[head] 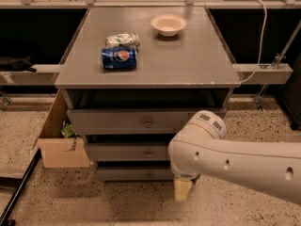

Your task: Open middle drawer

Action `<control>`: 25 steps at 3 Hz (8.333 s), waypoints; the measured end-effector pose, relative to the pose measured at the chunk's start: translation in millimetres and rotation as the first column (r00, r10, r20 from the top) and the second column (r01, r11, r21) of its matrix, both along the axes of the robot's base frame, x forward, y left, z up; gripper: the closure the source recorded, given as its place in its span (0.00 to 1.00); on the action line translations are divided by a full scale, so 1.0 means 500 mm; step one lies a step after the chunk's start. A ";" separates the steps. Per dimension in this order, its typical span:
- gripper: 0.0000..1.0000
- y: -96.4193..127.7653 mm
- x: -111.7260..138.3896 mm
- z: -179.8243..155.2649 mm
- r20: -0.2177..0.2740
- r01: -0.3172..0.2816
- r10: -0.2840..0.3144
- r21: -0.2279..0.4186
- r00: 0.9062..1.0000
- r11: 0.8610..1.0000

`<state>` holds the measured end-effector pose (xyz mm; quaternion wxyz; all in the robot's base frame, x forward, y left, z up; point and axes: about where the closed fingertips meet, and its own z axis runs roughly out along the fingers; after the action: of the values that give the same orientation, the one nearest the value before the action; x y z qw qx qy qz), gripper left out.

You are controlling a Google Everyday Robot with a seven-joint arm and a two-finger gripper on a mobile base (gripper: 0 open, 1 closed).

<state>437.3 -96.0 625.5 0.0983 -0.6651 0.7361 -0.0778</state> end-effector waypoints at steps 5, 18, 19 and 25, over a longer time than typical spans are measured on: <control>0.00 0.070 0.023 -0.012 -0.075 -0.359 0.361 0.036 0.930 0.933; 0.00 0.017 0.036 -0.298 -0.029 0.023 -0.017 0.218 0.999 0.976; 0.00 0.014 0.020 -0.306 -0.062 0.002 0.010 0.177 0.998 0.984; 0.00 0.132 0.124 -0.445 -0.181 -0.129 0.118 -0.049 0.976 0.990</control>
Offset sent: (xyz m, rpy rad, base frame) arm 0.0049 0.0138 -0.0196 0.0010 0.0657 0.0914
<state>499.2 -29.9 402.9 0.0165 -0.7165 0.6965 -0.0341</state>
